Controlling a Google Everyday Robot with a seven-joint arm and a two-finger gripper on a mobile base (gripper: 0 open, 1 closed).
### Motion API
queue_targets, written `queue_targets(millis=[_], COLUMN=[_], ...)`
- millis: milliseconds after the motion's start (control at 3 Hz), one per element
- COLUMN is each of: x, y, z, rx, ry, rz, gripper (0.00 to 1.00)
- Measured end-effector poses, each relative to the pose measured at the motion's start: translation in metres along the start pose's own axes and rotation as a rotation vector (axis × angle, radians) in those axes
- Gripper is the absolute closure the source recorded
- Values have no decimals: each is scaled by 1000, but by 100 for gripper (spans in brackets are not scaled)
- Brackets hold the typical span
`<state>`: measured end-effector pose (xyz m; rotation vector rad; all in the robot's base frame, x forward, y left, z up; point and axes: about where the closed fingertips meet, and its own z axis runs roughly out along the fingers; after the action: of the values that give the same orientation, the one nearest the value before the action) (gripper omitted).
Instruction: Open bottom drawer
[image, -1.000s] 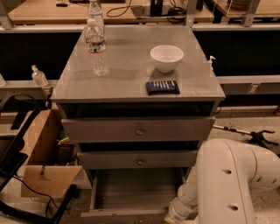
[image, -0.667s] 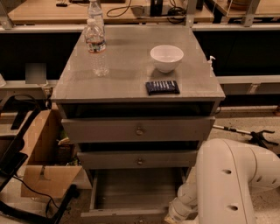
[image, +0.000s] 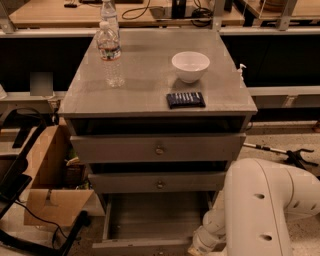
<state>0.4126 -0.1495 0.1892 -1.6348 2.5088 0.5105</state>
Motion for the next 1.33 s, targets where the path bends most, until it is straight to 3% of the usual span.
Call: queue_targets(millis=[667,1333], x=[0,0], y=[0,0], z=[0,0], rx=[0,0], ry=[0,0], rz=[0,0], gripper=[4,0])
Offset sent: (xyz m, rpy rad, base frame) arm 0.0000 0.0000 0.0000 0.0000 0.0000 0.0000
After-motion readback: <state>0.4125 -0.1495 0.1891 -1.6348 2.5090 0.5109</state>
